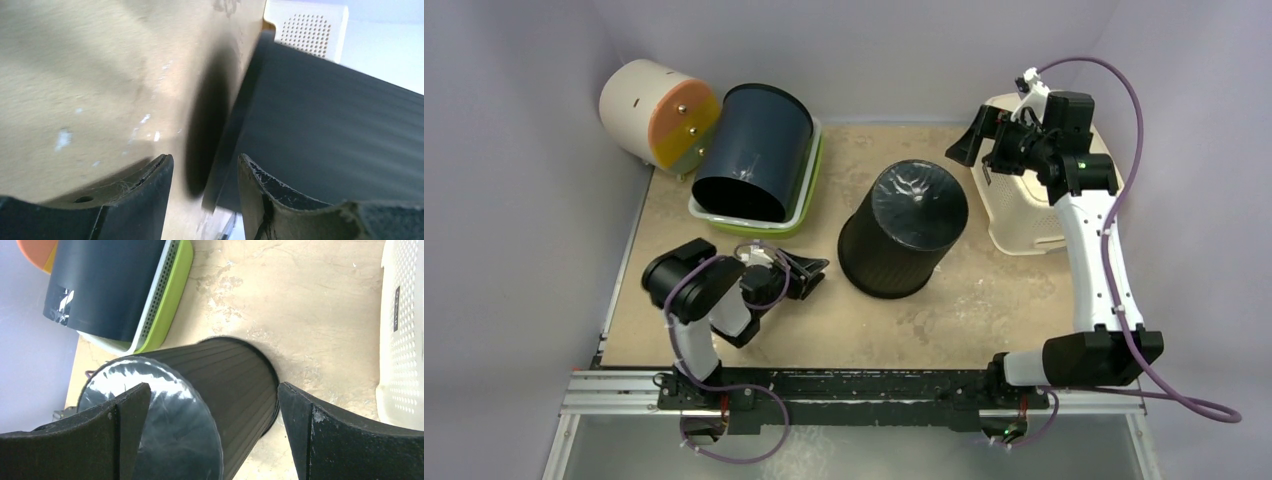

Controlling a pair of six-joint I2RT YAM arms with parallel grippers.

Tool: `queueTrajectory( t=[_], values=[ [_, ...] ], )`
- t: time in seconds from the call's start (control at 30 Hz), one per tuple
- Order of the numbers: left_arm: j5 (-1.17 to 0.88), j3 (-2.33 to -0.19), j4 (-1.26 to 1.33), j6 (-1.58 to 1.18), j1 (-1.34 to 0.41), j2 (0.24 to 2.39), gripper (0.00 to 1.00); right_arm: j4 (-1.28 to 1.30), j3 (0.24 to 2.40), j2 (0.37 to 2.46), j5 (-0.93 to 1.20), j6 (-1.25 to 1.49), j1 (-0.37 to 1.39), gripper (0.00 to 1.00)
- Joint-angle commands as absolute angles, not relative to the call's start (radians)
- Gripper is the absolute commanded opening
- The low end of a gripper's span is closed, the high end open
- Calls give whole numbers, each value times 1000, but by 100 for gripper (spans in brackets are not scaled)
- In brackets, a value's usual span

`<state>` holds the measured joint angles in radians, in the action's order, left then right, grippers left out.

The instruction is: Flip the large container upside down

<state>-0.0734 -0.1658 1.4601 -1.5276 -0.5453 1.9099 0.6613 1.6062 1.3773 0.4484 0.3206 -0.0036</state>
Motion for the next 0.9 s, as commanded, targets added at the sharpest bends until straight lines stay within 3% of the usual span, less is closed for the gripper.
queueTrajectory(
  t=[0.0, 0.13, 0.37, 0.53, 0.87],
  values=[
    [-87, -243, 1108, -1307, -541, 1651, 51, 674, 1646, 1324, 459, 298, 0, 100],
    [-51, -410, 583, -1105, -541, 1413, 54, 673, 1645, 1327, 451, 298, 0, 100],
    [-7, -647, 83, -894, -546, 1283, 56, 670, 1611, 1316, 430, 275, 0, 100],
    [32, -699, -63, -824, -577, 1182, 55, 668, 1572, 1301, 434, 275, 3, 100],
    [-153, -715, -171, -627, -620, 1012, 44, 687, 1601, 1327, 389, 269, 8, 100]
  ],
)
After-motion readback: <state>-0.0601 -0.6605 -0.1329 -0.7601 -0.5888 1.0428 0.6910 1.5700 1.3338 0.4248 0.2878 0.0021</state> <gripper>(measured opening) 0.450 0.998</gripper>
